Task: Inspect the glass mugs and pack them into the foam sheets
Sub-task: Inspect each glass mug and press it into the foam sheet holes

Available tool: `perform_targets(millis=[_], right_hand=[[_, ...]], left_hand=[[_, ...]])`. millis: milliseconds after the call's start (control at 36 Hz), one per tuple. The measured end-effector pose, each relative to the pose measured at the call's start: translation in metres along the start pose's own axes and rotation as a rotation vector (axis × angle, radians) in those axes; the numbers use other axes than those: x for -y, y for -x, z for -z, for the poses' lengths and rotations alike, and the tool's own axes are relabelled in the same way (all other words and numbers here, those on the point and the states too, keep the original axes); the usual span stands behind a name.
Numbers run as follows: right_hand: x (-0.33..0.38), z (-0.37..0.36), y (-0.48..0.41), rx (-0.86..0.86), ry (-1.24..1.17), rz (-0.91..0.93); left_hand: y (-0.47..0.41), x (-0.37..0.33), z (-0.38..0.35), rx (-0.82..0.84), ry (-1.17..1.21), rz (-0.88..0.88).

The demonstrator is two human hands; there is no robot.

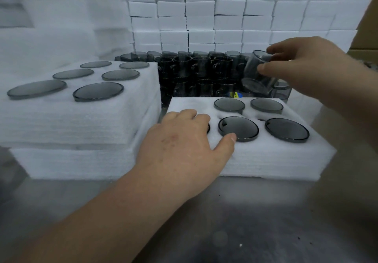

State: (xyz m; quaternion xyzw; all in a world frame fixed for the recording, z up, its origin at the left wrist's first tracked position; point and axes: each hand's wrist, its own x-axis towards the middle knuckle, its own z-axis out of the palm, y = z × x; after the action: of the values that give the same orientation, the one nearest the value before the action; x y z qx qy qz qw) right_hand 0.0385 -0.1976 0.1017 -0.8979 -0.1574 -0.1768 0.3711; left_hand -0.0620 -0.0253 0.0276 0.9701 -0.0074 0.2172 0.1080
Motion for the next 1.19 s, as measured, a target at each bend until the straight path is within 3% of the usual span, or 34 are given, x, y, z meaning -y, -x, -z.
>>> perform_targets(millis=[167, 667, 1195], right_hand=[[0.006, -0.012, -0.002, 0.095, -0.096, 0.019], [0.061, -0.075, -0.014, 0.289, 0.2, 0.228], [0.051, -0.076, -0.015, 0.256, 0.415, 0.257]], left_hand=[[0.001, -0.002, 0.002, -0.047, 0.076, 0.052], [-0.002, 0.001, -0.001, -0.101, 0.187, 0.097], [0.0, 0.001, -0.008, 0.081, 0.105, 0.11]])
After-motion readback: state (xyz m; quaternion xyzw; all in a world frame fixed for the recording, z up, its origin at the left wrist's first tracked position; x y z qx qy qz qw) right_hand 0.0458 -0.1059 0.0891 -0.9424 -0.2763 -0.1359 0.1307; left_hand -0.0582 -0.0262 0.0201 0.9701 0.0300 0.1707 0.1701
